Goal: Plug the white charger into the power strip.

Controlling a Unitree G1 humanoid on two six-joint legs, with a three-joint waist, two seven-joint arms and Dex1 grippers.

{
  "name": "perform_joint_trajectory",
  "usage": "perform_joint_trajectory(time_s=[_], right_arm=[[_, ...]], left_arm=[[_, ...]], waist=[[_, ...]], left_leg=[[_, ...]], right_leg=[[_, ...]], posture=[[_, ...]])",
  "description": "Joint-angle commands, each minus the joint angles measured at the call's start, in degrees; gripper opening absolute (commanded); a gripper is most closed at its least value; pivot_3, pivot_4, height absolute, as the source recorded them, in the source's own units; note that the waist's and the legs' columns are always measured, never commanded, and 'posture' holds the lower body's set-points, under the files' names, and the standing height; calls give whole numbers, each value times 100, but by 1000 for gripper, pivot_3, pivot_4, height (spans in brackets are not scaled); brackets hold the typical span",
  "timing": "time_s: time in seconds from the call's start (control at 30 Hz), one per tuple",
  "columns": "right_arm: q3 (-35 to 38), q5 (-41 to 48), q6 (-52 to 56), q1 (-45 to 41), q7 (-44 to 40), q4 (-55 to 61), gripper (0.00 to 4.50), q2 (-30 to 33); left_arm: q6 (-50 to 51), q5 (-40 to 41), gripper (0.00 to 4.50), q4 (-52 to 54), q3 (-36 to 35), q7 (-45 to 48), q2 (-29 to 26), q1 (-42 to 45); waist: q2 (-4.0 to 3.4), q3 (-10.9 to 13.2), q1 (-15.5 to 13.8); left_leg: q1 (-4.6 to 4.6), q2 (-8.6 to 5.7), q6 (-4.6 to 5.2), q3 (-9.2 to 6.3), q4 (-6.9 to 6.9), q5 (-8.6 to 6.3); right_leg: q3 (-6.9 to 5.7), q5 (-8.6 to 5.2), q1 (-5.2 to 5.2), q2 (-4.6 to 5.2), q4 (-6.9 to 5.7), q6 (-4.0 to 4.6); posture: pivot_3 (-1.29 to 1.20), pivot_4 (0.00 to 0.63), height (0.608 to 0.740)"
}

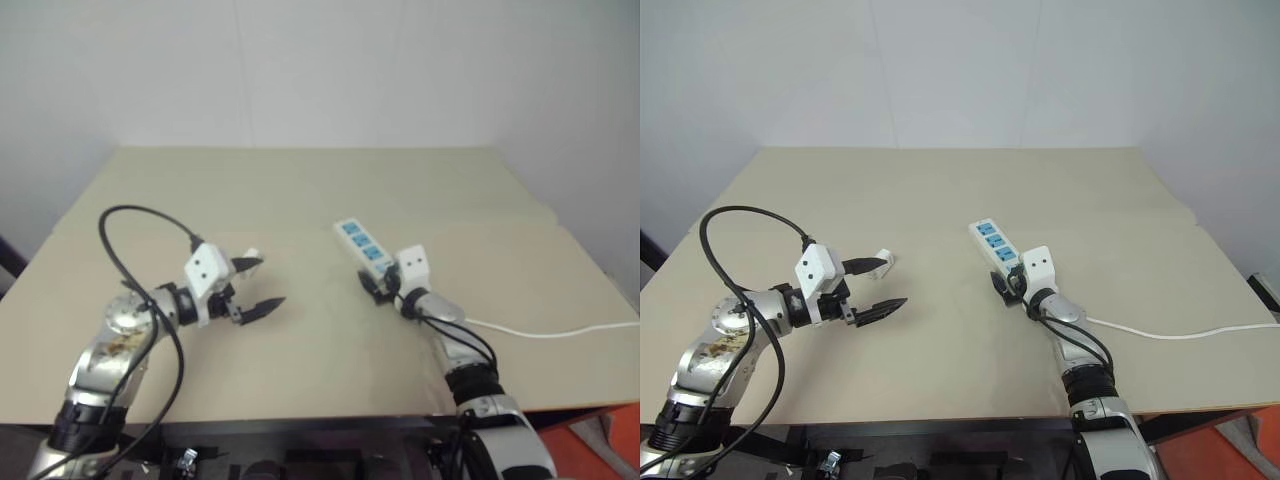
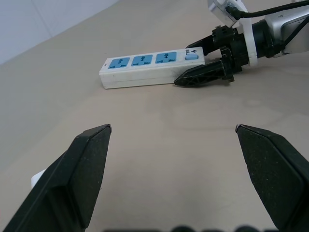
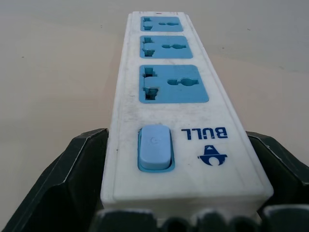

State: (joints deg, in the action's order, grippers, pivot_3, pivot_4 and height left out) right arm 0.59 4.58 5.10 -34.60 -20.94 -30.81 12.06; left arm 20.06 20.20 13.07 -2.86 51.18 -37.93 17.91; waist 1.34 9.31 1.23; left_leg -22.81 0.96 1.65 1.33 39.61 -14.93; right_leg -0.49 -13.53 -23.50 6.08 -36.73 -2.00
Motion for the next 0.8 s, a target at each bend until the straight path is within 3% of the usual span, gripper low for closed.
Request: perform_joint_trajectory(time_s=[0.03,0.2,0.4,0.57,0.8], right_arm=[[25,-10,-196,-59,30,-123,4482,-63],[52,-9,-514,-115,33,-538,3423,-135],[169,131,-958,-116,-251,-925,3426,-159],[59,811,-946,142,-2115,-81,3426,162],[-561,980,-668,332,-4306,561,3426,981]], left_arm=[[8,95,4500,246,-163,-32,-83,-22],[45,122,4500,295,-191,-54,-114,-74],[78,139,4500,346,-239,-64,-166,-139],[-44,157,4500,-81,-348,390,-567,246],[-784,-343,4500,-1839,159,1634,-1260,1708]], waist=[[0,0,3],[0,0,36],[1,-1,102],[1,1,101],[1,13,84]], left_leg=[[1,0,0,0,0,0],[7,1,0,0,0,0],[58,1,-3,3,-20,2],[53,0,-8,8,-42,5],[48,-2,-8,14,-45,5]], right_leg=[[0,0,1,0,0,0],[1,0,6,-1,-1,0],[9,0,45,-1,5,0],[14,-1,33,-2,7,0],[13,-2,24,-3,15,-1]], posture=[[0,150,740],[0,150,740],[0,150,740],[0,150,740],[0,150,740]])
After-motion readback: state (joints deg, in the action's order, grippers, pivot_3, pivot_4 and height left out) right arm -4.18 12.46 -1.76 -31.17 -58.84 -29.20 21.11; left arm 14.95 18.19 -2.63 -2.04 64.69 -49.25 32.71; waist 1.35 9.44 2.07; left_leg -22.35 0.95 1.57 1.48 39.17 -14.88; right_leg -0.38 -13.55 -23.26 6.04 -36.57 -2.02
